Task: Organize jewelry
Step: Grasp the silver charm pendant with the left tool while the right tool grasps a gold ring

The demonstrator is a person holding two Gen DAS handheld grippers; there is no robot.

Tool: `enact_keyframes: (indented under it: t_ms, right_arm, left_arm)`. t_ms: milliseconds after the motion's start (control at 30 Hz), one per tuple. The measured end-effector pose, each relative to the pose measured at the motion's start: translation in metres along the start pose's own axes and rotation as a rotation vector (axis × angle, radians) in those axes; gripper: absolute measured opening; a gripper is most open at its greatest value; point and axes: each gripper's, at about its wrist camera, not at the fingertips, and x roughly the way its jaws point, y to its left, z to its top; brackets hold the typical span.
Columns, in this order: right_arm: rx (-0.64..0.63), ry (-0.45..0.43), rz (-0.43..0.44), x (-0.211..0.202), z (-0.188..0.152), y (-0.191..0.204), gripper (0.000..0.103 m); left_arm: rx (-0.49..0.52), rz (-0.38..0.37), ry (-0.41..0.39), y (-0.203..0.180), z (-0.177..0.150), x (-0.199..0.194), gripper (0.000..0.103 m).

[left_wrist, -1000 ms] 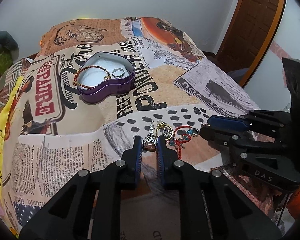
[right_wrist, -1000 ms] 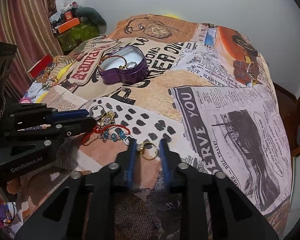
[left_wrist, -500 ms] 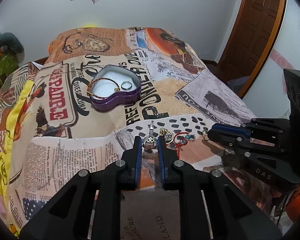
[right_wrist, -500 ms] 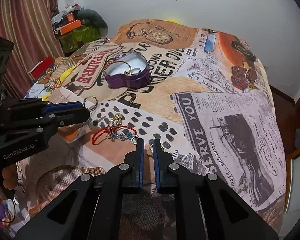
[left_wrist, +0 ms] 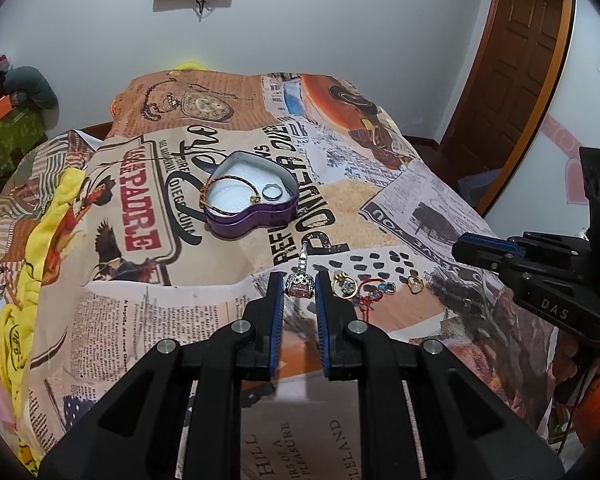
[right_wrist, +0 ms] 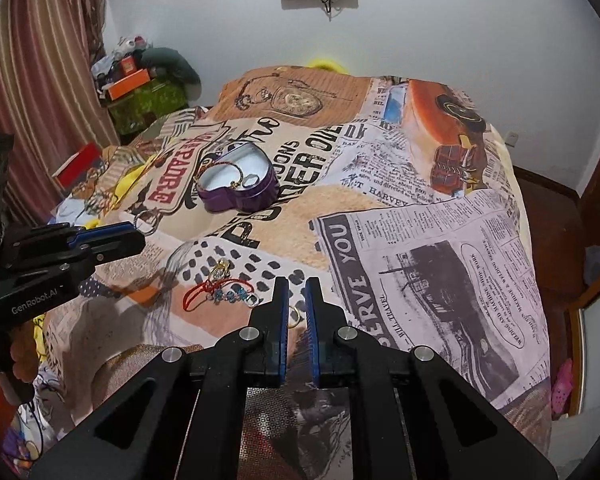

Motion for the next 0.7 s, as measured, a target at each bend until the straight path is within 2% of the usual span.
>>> enact_keyframes:
  t_ms: [133,167,200,267,400,533,633,700]
  right_arm:
    - [-0.026,0.036,-0.005,0.009,-0.003,0.002,0.009]
    - [-0.029,0.057,-0.008,0.013,-0.005,0.003,0.016]
    - [-0.03,0.083,-0.011,0.018,-0.007,0.004,0.028]
    - [-0.025,0.108,-0.016,0.026,-0.011,0.003,0.036]
    - [-0.009,0.137,-0.005,0.037,-0.017,0.0,0.036]
    - [-0.011,0.124,0.003,0.04,-0.019,0.001,0.035]
    - [-0.018,0.118,-0.002,0.043,-0.019,0.001,0.019]
    - [-0.015,0.114,0.005,0.043,-0.019,0.0,0.019]
  left_arm:
    - [-0.005,0.0,0.009,0.004,-0.002,0.003,0.014]
    - [-0.005,0.001,0.013,0.004,-0.003,0.004,0.014]
    - [-0.006,0.002,0.016,0.005,-0.004,0.005,0.014]
    - [-0.008,0.002,0.024,0.006,-0.005,0.008,0.014]
    - [-0.011,0.004,0.037,0.008,-0.007,0.013,0.014]
    - [-0.013,0.004,0.041,0.008,-0.007,0.015,0.014]
    - [-0.012,0.002,0.039,0.007,-0.007,0.015,0.014]
    - [-0.011,0.003,0.038,0.007,-0.007,0.014,0.014]
